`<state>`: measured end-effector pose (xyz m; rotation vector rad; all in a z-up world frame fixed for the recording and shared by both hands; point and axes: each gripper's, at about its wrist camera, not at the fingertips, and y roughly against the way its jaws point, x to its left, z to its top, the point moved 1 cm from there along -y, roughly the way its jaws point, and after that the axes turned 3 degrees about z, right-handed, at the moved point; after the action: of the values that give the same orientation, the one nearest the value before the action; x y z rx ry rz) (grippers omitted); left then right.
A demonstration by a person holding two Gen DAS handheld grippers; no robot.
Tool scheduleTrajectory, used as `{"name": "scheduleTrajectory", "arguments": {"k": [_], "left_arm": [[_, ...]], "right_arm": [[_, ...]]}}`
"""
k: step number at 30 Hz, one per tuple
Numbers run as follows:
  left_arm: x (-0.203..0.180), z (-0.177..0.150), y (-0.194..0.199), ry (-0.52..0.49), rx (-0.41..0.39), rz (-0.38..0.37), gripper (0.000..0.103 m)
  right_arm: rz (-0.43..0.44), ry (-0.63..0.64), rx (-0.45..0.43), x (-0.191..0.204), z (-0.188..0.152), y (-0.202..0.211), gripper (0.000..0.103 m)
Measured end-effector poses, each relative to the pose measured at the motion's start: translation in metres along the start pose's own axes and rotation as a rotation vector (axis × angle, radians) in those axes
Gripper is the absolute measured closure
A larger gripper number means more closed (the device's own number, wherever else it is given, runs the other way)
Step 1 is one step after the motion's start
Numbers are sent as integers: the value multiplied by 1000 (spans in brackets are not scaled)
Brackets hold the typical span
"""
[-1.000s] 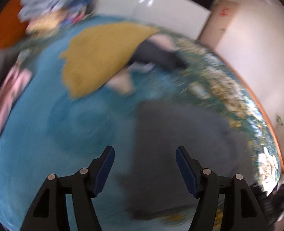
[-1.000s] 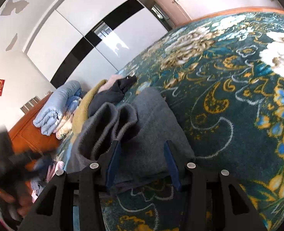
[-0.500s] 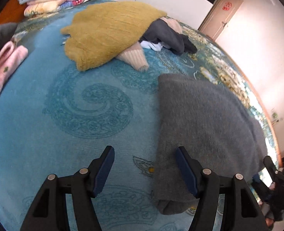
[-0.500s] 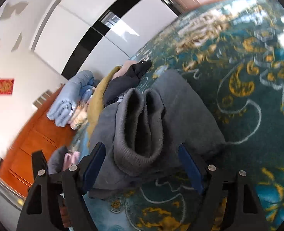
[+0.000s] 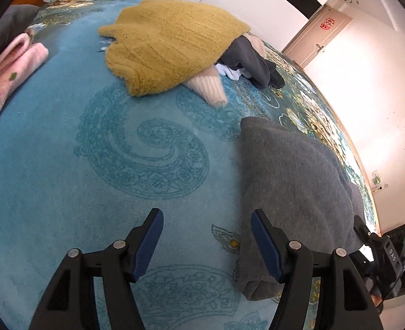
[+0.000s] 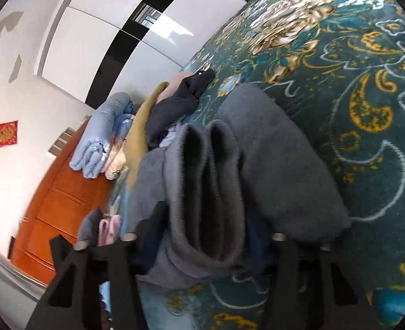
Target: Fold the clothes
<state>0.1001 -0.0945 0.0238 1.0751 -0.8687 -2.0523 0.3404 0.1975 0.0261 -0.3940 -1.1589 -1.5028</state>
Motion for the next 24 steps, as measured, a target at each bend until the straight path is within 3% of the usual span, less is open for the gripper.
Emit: {"name": "scheduleTrajectory", "arguments": {"k": [4, 6, 8, 15, 19, 24], "left_arm": [[-2, -2, -3, -5, 12, -19, 33], [-4, -2, -2, -14, 13, -31, 33], [-7, -3, 0, -24, 11, -43, 33], [-12, -3, 1, -53, 10, -63, 33], [-14, -5, -4, -61, 34, -66, 33], [-18, -6, -5, -71, 40, -61, 33]], "right_arm": [[-60, 54, -8, 18, 5, -6, 65], [-70, 56, -2, 23, 10, -10, 79], [-67, 56, 4, 29, 16, -13, 84], [-28, 206, -66, 66, 52, 26, 86], [-85, 194, -93, 44, 65, 38, 86], [-124, -44, -74, -38, 61, 34, 86]]}}
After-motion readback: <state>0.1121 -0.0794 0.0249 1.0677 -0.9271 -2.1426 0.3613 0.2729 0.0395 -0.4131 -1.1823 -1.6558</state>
